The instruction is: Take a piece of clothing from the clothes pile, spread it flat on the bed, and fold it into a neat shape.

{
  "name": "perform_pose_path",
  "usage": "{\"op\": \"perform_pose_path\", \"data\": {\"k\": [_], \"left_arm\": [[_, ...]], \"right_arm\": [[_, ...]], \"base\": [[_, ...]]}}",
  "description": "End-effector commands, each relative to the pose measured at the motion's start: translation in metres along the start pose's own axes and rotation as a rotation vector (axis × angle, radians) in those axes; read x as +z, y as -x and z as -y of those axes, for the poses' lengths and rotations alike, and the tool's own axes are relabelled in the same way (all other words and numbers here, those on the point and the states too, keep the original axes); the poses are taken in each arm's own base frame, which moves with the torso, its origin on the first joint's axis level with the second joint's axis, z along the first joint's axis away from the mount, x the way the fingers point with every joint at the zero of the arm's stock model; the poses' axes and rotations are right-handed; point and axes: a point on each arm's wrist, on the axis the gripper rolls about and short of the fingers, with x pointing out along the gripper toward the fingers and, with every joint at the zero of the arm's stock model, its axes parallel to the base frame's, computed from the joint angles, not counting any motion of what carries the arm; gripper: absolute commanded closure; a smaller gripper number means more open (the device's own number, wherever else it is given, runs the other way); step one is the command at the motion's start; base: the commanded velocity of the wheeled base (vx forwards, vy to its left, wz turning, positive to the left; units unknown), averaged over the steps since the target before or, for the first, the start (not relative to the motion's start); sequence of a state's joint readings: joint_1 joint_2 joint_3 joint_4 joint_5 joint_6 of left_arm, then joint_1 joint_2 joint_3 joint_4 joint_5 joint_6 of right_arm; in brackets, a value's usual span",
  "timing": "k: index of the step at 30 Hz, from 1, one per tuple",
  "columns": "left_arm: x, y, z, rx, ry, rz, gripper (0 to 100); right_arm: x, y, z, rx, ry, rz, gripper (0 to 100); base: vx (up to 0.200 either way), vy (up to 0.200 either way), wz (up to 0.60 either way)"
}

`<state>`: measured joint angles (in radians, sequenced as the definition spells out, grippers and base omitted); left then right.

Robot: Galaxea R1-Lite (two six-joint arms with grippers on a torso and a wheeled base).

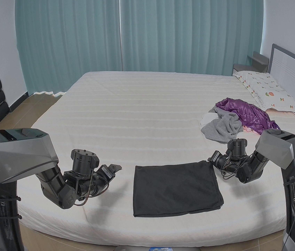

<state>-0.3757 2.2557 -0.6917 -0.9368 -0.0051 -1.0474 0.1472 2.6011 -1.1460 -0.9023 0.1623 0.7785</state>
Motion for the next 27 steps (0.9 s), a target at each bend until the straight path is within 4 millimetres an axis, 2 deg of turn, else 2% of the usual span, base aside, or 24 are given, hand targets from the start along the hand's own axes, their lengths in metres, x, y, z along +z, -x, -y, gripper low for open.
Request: {"op": "perform_pose_path", "data": {"k": [1,20,21,25,27], "left_arm": [[0.000,0.000,0.000,0.002,0.000,0.000,0],[0.000,0.000,0.000,0.002,0.000,0.000,0],[0.000,0.000,0.000,0.002,0.000,0.000,0],[-0.001,-0.001,-0.001,0.003,0.000,-0.001,0],[-0.001,-0.001,-0.001,0.003,0.000,-0.001,0]], "right_arm": [[0.000,-0.001,0.002,-0.002,-0.010,0.001,100],[0.006,0.000,0.005,-0.014,-0.033,0.021,100],[0.008,0.001,0.004,-0.008,-0.040,0.029,0],[0.018,0.012,-0.002,0.022,-0.110,0.066,0],[0.026,0.025,-0.003,0.035,-0.149,0.097,0]], "base": [[0.000,0.000,0.00],[0.000,0.000,0.00],[0.000,0.000,0.00],[0.000,0.000,0.00],[0.000,0.000,0.00]]}}
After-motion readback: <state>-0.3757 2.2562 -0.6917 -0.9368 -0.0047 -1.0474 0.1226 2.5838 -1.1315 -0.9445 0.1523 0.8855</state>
